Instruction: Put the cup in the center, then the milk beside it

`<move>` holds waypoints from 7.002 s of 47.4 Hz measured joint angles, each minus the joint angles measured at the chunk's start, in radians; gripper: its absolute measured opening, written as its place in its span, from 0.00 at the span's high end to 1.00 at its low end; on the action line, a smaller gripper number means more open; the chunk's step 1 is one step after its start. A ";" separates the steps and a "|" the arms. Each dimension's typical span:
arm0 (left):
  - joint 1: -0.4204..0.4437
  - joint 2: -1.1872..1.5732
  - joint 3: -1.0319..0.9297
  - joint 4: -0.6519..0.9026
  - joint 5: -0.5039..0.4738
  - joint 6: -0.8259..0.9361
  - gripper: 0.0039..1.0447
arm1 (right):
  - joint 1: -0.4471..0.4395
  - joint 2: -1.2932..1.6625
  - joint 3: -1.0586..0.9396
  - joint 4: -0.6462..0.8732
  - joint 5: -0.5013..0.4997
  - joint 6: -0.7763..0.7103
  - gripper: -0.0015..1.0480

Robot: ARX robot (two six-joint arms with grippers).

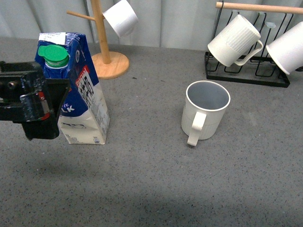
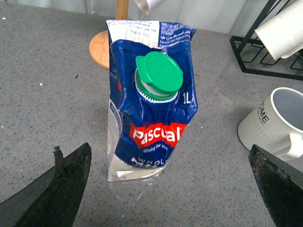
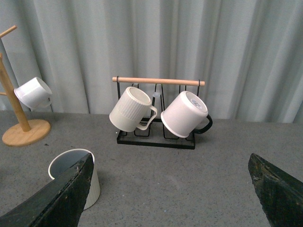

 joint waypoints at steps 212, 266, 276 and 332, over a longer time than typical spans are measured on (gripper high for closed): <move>0.011 -0.060 -0.098 0.362 -0.176 0.181 0.88 | 0.000 0.000 0.000 0.000 0.000 0.000 0.09; 0.327 -0.958 -0.239 -0.351 0.138 0.189 0.96 | 0.000 0.000 0.000 0.000 0.000 0.000 0.09; 0.327 -1.051 -0.239 -0.442 0.138 0.189 0.96 | 0.000 0.000 0.000 0.000 0.000 0.000 0.09; 0.327 -1.335 -0.238 -0.732 0.138 0.190 0.06 | 0.000 0.000 0.000 0.000 0.000 0.000 0.09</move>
